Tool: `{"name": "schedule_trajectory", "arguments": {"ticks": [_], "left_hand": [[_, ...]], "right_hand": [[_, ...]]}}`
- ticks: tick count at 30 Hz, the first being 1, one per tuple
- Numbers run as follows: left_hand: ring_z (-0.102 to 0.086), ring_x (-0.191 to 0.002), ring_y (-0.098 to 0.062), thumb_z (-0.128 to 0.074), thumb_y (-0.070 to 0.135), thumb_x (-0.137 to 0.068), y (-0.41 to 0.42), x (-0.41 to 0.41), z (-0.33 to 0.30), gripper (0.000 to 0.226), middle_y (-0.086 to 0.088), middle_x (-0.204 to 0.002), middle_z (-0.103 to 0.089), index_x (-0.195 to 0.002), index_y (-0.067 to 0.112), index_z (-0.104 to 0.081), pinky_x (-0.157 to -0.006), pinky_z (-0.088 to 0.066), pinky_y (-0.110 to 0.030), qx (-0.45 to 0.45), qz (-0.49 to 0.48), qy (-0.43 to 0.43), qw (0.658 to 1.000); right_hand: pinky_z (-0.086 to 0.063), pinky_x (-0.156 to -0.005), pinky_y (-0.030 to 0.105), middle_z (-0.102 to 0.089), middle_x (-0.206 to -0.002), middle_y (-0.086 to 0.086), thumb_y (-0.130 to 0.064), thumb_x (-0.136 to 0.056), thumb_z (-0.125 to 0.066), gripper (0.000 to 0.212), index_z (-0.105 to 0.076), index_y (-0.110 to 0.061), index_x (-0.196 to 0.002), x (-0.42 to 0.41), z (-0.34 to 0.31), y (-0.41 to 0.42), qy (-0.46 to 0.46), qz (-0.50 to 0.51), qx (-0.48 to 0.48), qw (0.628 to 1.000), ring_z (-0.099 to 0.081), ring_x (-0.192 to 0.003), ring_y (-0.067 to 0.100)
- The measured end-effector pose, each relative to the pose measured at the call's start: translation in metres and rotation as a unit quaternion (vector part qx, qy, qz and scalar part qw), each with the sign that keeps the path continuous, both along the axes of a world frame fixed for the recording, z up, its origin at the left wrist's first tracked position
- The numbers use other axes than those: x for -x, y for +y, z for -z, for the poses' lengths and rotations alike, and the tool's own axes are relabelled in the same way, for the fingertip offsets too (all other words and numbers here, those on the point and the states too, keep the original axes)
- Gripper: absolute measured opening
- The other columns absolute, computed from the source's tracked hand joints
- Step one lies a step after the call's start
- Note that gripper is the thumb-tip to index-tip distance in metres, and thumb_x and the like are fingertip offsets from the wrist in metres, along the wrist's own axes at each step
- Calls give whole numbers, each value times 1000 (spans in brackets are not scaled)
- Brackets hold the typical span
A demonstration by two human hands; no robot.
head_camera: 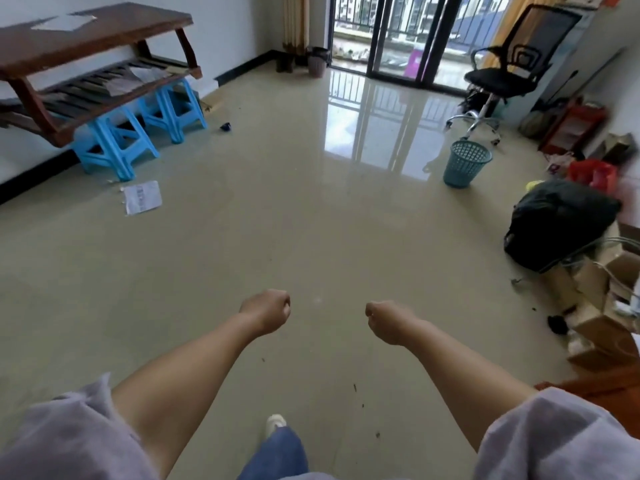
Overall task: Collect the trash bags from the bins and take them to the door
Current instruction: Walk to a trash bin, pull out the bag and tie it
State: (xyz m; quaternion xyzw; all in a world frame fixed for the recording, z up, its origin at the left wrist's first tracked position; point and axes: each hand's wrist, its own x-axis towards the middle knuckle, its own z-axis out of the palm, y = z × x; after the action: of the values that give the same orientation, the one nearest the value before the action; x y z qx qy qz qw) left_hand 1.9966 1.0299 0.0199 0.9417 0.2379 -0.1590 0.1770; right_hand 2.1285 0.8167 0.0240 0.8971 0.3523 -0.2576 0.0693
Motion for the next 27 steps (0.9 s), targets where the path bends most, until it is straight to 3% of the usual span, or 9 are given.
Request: {"name": "schedule_trajectory", "arguments": {"ticks": [19, 23, 27], "left_hand": [[-59, -109, -29, -39, 23, -93, 281, -409, -12, 29, -8, -122, -62, -108, 17, -63, -85, -47, -33, -27, 77, 7, 997], [-59, -109, -29, -39, 23, -93, 327, -502, -10, 29, -8, -122, -62, -109, 16, -63, -85, -47, -32, -33, 70, -2, 997], [-59, -109, -29, -38, 21, -93, 383, -591, -12, 30, -7, -122, -63, -109, 16, -63, -85, -46, -32, -35, 35, 9, 999]], "right_hand": [[-47, -91, 34, -57, -129, 10, -18, -97, -33, 33, -52, -14, -125, -384, -6, 272, -3, 22, -1, 1000, -55, -116, 31], [-47, -95, 34, -52, -133, 9, -15, -100, -30, 37, -46, -12, -132, -482, -4, 325, 1, 1, 10, 1000, -52, -120, 29], [-48, -92, 37, -58, -123, 13, -18, -96, -35, 33, -54, -11, -123, -586, -15, 379, -7, 9, -19, 1000, -57, -111, 31]]}}
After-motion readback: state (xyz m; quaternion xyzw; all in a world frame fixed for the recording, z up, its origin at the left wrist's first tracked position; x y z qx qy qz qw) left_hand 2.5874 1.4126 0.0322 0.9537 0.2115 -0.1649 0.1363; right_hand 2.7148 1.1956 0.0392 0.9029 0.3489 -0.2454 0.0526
